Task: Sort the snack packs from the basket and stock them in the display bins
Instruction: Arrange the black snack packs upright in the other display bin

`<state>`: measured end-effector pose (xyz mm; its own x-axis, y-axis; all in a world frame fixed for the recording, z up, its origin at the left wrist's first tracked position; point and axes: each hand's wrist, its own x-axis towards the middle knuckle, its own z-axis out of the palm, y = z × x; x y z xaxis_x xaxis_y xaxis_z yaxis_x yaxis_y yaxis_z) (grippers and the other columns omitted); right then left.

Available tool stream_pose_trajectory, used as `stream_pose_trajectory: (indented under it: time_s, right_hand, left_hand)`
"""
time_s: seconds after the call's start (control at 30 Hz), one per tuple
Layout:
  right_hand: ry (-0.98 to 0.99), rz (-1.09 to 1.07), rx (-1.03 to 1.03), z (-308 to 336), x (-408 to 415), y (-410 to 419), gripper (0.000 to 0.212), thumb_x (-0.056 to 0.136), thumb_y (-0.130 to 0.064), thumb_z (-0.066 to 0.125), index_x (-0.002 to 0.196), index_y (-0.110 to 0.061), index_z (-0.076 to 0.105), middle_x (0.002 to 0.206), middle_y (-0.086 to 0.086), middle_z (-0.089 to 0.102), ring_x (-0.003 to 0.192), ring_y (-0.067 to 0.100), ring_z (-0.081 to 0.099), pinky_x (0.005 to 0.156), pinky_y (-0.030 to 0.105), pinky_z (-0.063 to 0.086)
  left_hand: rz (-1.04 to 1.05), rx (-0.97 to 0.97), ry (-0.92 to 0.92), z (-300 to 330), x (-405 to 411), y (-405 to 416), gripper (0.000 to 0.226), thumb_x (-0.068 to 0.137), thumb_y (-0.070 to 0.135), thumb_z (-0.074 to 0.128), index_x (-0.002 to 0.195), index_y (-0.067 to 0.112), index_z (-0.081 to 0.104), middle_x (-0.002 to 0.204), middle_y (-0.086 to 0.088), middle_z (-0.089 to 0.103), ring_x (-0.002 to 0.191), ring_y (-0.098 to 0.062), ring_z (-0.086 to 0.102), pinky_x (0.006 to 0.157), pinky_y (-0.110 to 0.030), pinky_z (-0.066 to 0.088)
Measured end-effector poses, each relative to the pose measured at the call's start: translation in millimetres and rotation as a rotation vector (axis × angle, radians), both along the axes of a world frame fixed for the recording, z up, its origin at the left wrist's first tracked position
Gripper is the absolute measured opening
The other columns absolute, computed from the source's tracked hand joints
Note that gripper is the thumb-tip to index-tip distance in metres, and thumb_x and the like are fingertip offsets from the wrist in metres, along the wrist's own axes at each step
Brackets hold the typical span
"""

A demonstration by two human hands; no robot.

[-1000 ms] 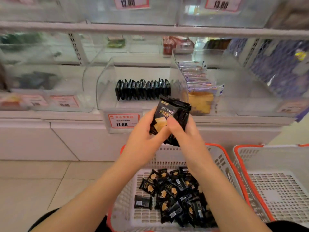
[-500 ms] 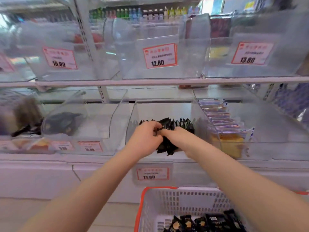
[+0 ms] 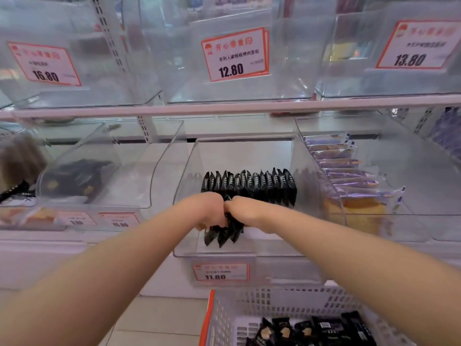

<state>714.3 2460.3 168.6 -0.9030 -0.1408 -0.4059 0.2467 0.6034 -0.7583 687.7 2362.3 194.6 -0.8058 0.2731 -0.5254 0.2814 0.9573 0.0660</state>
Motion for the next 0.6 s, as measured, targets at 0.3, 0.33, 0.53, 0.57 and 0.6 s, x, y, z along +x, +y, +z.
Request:
stream_pose_trajectory:
  time_s: [0.3, 0.33, 0.53, 0.57, 0.6]
  right_hand:
    - [0.153, 0.161, 0.319, -1, 0, 15, 0.044, 0.084, -0.028, 0.067, 0.109, -0.004, 0.042, 0.091, 0.007, 0.054, 0.087, 0.025, 0.055, 0.064, 0.032, 0.045]
    - [0.172, 0.16, 0.323, -2, -1, 14, 0.041, 0.085, -0.03, 0.066, 0.106, -0.004, 0.042, 0.085, 0.006, 0.052, 0.084, 0.026, 0.057, 0.058, 0.03, 0.042]
    - [0.073, -0.023, 0.038, -8, -2, 6, 0.013, 0.088, -0.005, 0.045, 0.076, -0.004, 0.048, 0.074, 0.01, 0.046, 0.079, 0.025, 0.051, 0.083, 0.044, 0.053]
    - [0.054, -0.026, 0.039, -8, 1, 6, 0.008, 0.085, -0.003, 0.045, 0.086, -0.003, 0.053, 0.076, 0.01, 0.047, 0.078, 0.023, 0.048, 0.076, 0.04, 0.052]
    - [0.041, 0.013, 0.069, -9, 4, 7, 0.014, 0.084, -0.003, 0.047, 0.096, -0.002, 0.055, 0.076, 0.009, 0.048, 0.075, 0.022, 0.048, 0.068, 0.037, 0.051]
  left_hand:
    - [-0.2, -0.228, 0.321, 1, -18, 9, 0.029, 0.087, 0.007, 0.055, 0.116, 0.006, 0.048, 0.11, -0.01, 0.059, 0.099, -0.028, 0.06, 0.072, -0.034, 0.045]
    - [-0.235, -0.252, 0.329, 3, -17, 7, 0.029, 0.088, 0.009, 0.055, 0.116, 0.007, 0.049, 0.109, -0.008, 0.058, 0.099, -0.027, 0.059, 0.071, -0.033, 0.044]
    - [-0.502, -0.511, 0.134, 4, -6, -3, 0.053, 0.079, 0.035, 0.07, 0.12, 0.009, 0.052, 0.118, -0.006, 0.056, 0.108, -0.024, 0.056, 0.089, -0.034, 0.048]
    - [-0.488, -0.495, 0.149, 3, -6, -4, 0.055, 0.078, 0.036, 0.071, 0.121, 0.009, 0.051, 0.12, -0.006, 0.055, 0.109, -0.024, 0.055, 0.091, -0.035, 0.048]
    - [-0.478, -0.466, 0.178, 2, -6, -4, 0.054, 0.078, 0.036, 0.071, 0.121, 0.01, 0.05, 0.12, -0.006, 0.055, 0.109, -0.025, 0.056, 0.091, -0.037, 0.048]
